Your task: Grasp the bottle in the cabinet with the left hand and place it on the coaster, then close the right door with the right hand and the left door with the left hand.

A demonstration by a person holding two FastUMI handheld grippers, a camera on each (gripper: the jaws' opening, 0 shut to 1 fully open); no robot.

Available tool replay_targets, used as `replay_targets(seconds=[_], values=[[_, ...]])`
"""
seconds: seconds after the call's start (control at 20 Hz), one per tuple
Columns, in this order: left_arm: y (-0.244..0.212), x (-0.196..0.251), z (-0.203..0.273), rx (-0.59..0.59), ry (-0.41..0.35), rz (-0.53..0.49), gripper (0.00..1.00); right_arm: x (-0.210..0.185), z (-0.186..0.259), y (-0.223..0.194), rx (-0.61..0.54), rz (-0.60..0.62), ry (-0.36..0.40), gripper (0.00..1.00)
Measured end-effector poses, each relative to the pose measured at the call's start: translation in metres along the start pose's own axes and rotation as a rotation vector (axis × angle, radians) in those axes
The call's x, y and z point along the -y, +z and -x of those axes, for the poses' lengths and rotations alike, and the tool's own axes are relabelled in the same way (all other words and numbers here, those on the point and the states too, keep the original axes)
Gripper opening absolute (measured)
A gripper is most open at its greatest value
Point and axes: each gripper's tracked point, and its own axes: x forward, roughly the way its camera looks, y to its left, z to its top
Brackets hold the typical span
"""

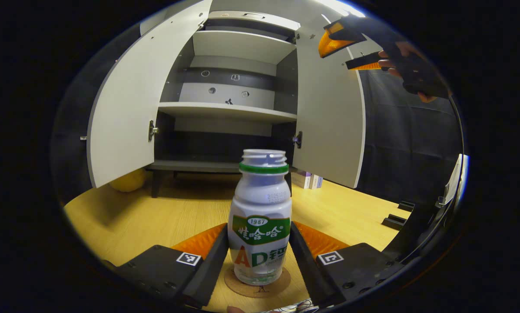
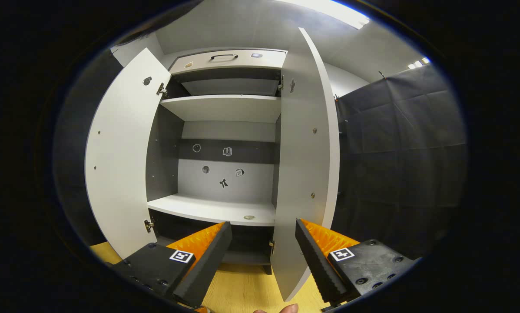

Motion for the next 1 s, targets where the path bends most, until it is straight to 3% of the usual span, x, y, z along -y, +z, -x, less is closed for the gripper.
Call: replay_targets(seconds=[0.3,0.45,0.65,1.0], values=[[0.001,0.002,0.034,-0.059,0.001,0.029,0.88,0.0,0.0,0.007,-0.004,-0.021,0.014,0.98],[0.029,-0.004,0.066,-0.073,0.014,0.013,0.89,0.001,0.002,0.016,-0.009,-0.026,0.014,0.98],[0.111,-0.028,0.095,-0.035,0.072,0.005,0.89,0.0,0.008,0.03,-0.031,-0.016,0.037,0.98],[0.269,-0.072,0.103,0.067,0.223,-0.027,0.9,0.022,0.023,0.072,-0.04,-0.054,0.043,0.97]])
